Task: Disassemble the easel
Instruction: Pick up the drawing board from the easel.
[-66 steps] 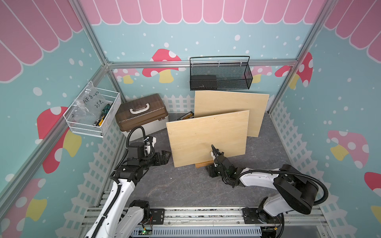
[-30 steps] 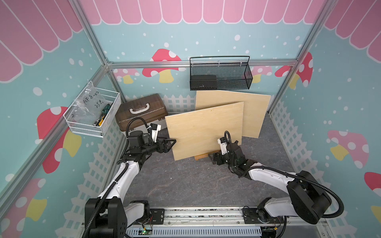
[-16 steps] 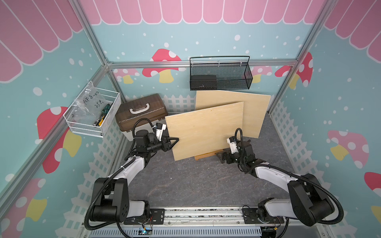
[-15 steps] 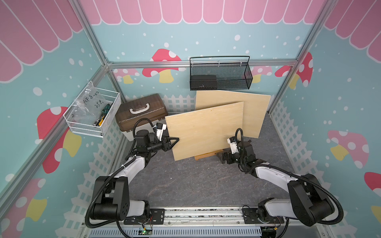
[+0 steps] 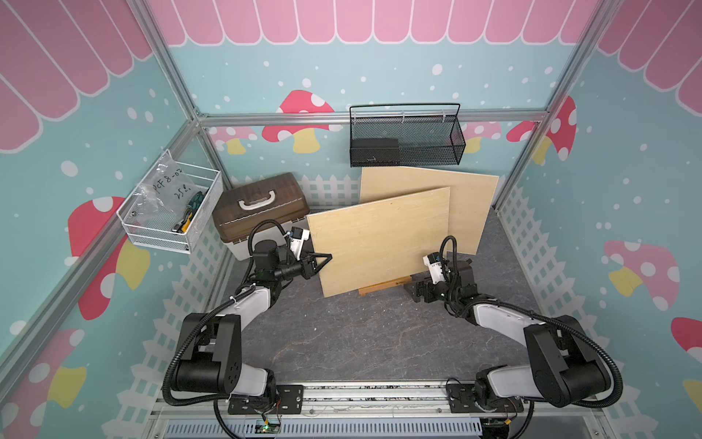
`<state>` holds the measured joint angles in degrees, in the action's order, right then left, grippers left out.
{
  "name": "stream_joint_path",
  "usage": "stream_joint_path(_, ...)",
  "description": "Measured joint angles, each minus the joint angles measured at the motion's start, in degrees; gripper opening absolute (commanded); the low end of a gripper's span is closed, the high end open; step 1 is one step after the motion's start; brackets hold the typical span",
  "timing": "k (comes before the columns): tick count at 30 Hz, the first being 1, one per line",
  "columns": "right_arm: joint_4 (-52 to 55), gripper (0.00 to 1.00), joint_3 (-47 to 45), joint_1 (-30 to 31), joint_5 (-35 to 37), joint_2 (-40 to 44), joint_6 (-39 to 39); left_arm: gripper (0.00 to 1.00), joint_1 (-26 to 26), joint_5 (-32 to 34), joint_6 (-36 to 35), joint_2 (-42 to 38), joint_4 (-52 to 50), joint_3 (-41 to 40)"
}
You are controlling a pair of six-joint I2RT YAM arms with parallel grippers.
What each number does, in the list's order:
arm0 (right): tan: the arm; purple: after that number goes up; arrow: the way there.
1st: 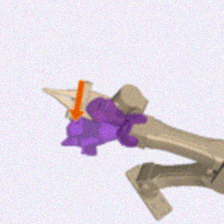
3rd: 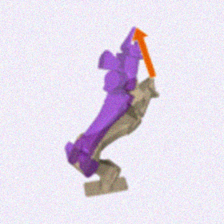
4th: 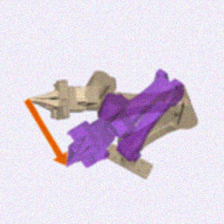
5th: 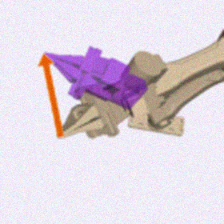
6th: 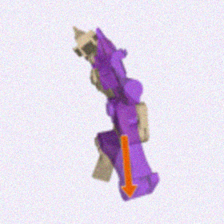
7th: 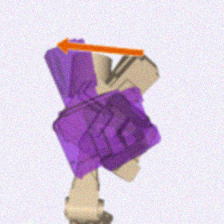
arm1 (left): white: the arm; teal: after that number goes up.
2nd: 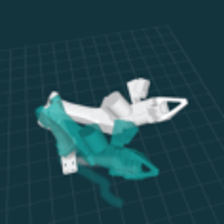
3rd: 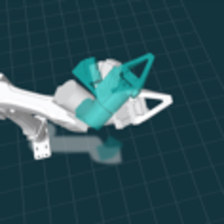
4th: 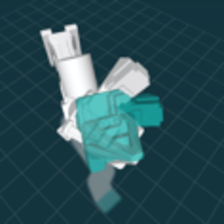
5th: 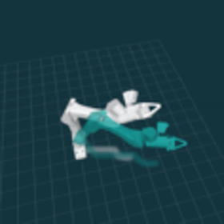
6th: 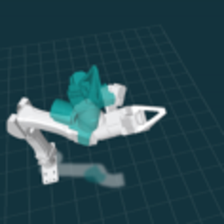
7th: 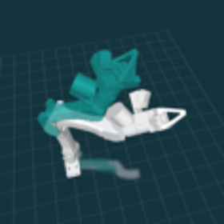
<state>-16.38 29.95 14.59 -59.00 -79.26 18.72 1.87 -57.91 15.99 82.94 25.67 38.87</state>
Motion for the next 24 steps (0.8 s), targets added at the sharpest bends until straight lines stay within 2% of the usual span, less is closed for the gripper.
stream_joint_path(6,-3.1,1.0,-0.4,-2.6,1.5,0.0,1.8,0.21,0.2,-2.3,-2.0,0.0,-0.5,0.1)
stream_joint_path(12,-5.7,1.0,-1.1,-4.7,4.1,0.0,5.0,0.11,0.9,-3.6,-6.4,-1.0,-4.5,1.7)
stream_joint_path(15,-8.0,1.0,-1.6,-5.4,5.4,-0.3,7.0,0.01,1.0,-3.6,-7.8,-1.2,-6.2,2.2)
stream_joint_path(24,-19.4,1.0,-4.5,-7.4,9.1,-4.2,15.2,0.0,1.7,-3.4,-12.7,-2.1,-11.6,4.2)
